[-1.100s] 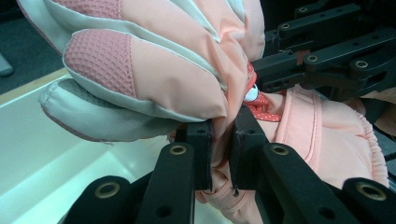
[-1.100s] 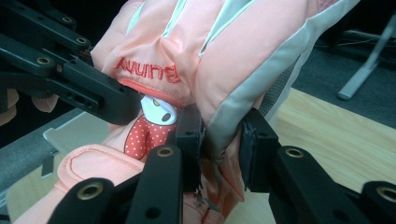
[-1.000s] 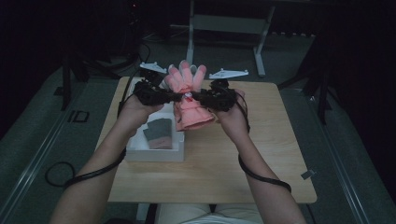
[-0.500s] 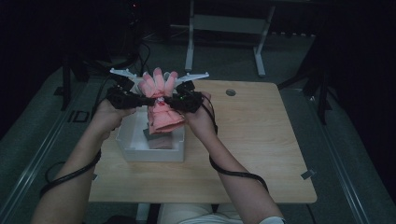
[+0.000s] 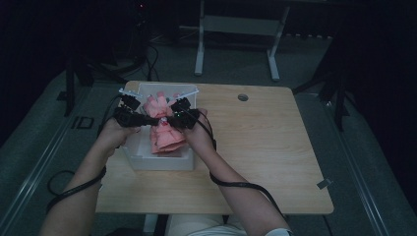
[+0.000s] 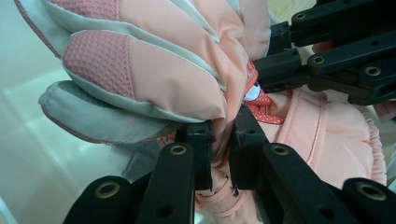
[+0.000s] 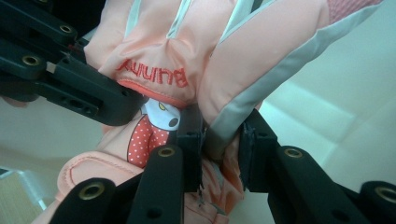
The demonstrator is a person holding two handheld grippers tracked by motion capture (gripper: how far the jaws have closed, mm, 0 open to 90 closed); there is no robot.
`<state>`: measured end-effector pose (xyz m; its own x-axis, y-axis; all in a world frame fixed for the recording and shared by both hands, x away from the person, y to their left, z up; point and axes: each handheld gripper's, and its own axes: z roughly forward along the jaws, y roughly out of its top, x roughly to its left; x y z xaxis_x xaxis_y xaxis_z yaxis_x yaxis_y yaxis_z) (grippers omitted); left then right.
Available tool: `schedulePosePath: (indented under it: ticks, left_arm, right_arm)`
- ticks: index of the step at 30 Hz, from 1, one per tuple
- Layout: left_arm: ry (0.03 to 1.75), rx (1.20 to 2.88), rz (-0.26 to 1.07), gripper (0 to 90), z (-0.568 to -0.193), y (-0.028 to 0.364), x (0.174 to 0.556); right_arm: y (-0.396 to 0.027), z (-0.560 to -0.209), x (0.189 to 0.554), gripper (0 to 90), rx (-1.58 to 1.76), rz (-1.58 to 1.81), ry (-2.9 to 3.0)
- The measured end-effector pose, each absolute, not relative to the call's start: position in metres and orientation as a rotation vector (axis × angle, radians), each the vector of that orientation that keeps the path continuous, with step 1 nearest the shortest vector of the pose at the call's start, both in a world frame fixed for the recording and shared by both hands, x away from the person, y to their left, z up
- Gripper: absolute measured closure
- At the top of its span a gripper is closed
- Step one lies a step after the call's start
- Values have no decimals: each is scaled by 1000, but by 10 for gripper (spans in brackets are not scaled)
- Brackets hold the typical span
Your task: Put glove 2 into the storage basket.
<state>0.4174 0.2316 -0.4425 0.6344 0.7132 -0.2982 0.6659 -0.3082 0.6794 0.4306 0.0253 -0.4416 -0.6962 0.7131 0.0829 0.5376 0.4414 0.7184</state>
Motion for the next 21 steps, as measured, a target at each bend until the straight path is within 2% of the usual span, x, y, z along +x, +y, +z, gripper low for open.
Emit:
schedulePosePath:
  ticks: [14,21]
  left_arm:
    - [1176,2176,75,790,-452,227,435]
    - [1163,2290,208,731,-453,215,436]
  right_arm:
    - [42,-450,446,709,1096,894,2591]
    - [43,-453,452,627,1151,824,2607]
